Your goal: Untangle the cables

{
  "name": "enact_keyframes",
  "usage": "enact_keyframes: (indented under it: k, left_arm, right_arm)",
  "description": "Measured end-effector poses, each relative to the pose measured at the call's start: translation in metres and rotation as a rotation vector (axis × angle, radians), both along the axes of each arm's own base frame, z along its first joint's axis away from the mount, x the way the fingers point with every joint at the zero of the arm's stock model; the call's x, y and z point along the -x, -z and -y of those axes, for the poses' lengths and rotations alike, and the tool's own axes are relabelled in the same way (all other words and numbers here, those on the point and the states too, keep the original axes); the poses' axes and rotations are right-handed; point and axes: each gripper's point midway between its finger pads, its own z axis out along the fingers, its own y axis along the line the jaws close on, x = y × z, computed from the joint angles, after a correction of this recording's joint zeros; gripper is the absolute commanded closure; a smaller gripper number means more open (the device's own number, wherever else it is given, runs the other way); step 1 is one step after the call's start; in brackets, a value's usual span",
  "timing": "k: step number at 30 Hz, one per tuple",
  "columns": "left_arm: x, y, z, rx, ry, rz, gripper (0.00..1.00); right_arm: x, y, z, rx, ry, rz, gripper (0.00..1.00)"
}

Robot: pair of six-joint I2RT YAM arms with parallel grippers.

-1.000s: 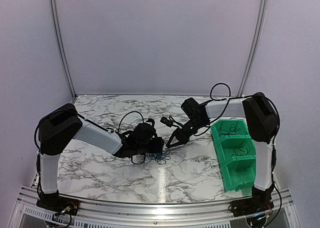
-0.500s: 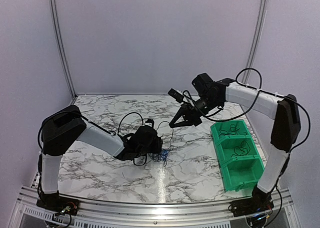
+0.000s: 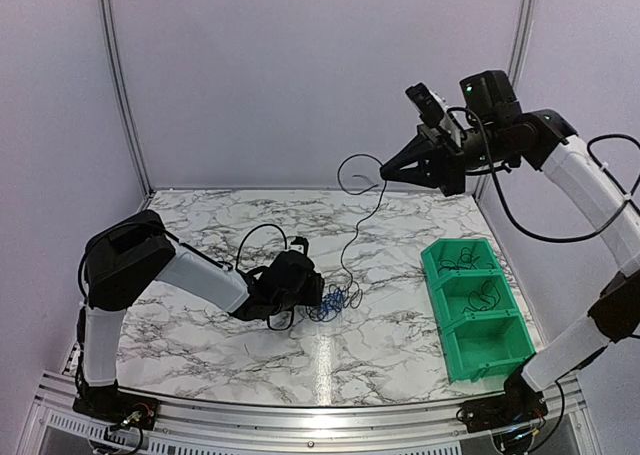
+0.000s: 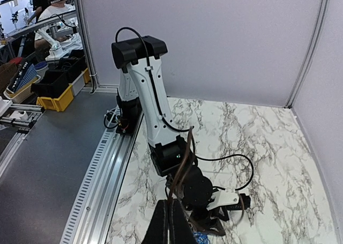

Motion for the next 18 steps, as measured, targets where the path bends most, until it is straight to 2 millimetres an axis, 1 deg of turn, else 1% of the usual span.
enact_keyframes:
  k: [1,3,5,7,11,13,15,17,18]
  left_arm:
    - [0.000,0.000,0.000,0.000,0.000,0.000,0.47]
    - [0.000,0.000,0.000,-0.006,0.004,0.004,0.46]
    - [0.000,0.000,0.000,-0.017,0.013,0.010,0.47]
    - [0.000,0.000,-0.001,-0.033,0.023,0.017,0.46]
    - [0.001,0.000,-0.008,-0.076,0.040,0.029,0.42]
    - [0.003,0.000,-0.018,-0.116,0.041,0.032,0.38]
    - [0.007,-0.002,-0.034,-0.160,0.025,0.038,0.36]
    - [0.012,-0.010,-0.053,-0.201,0.003,0.055,0.34]
    - [0.014,-0.017,-0.061,-0.214,-0.005,0.071,0.34]
  right_arm:
    - [0.004,-0.008,0.003,-0.012,0.005,0.021,1.00]
    - [0.008,-0.016,0.007,-0.023,0.017,0.041,1.00]
    - [0.006,-0.016,0.010,-0.025,0.031,0.035,1.00]
    - [-0.001,-0.013,0.012,-0.018,0.053,0.014,1.00]
    - [-0.011,-0.011,0.015,-0.008,0.087,-0.014,1.00]
    - [-0.013,-0.015,0.015,-0.017,0.097,-0.016,1.00]
    - [-0.014,-0.017,0.014,-0.024,0.104,-0.016,1.00]
    - [-0.018,-0.016,0.013,-0.027,0.114,-0.017,1.00]
    - [-0.020,-0.014,0.013,-0.025,0.121,-0.021,1.00]
